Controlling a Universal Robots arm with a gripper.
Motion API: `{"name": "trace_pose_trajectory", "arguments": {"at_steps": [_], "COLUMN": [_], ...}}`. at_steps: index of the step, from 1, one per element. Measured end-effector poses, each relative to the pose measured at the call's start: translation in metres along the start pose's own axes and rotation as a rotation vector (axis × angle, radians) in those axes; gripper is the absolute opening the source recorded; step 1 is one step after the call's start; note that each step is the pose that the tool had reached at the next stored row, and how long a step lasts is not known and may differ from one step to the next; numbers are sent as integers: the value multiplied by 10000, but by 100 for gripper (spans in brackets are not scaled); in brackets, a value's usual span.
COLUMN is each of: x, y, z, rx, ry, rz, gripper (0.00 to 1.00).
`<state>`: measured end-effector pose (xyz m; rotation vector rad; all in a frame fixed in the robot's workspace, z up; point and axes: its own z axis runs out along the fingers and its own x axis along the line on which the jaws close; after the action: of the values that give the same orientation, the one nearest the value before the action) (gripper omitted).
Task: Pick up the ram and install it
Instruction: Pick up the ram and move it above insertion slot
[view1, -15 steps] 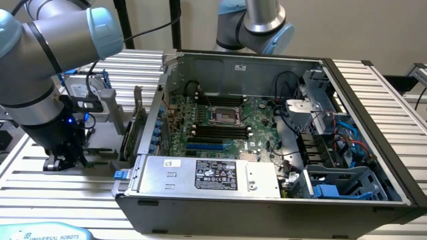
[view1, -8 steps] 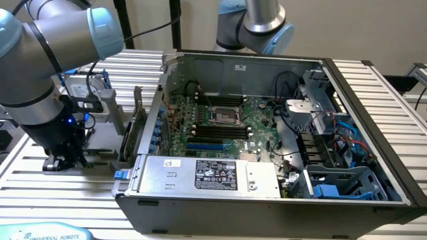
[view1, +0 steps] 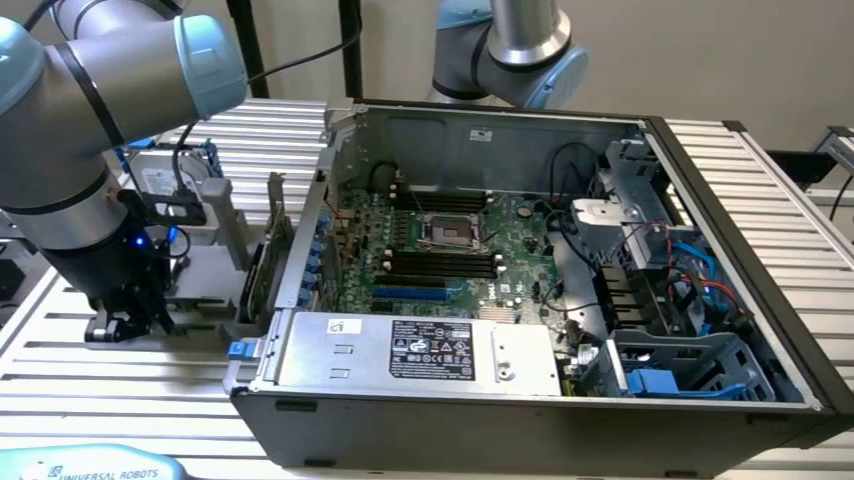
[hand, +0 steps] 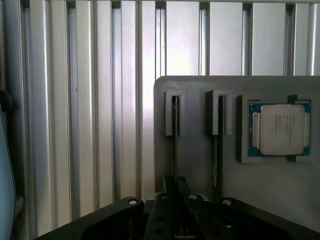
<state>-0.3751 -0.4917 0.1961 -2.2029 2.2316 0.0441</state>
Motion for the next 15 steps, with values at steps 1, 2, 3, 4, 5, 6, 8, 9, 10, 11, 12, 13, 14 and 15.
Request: {"name": "trace_pose_trajectory", "arguments": {"at_steps": [1,2,3,4,5,6,8,9,10,11,12,13,14,15], "x": [0,0,-1,-1,-1,-1,-2,-2,-3,-4,-4,-5,-6,-7], "y": [0,0,0,0,0,0,-3,-4,-6,-8,-11,-15,-19,-24], "z": [0,-1,-4,-13,-25,-38,-76,-97,-123,-150,-181,-213,-250,-288], "rx": [0,-1,0,0,0,-1,-2,-3,-2,-3,-4,-5,-4,-7], "ry": [0,0,-1,-1,-1,-3,-3,-4,-7,-12,-17,-22,-28,-34], "rz": [0,0,0,0,0,1,0,0,0,0,0,0,0,-1], "gripper": [13,13,13,13,13,13,13,13,13,13,13,13,13,13]}}
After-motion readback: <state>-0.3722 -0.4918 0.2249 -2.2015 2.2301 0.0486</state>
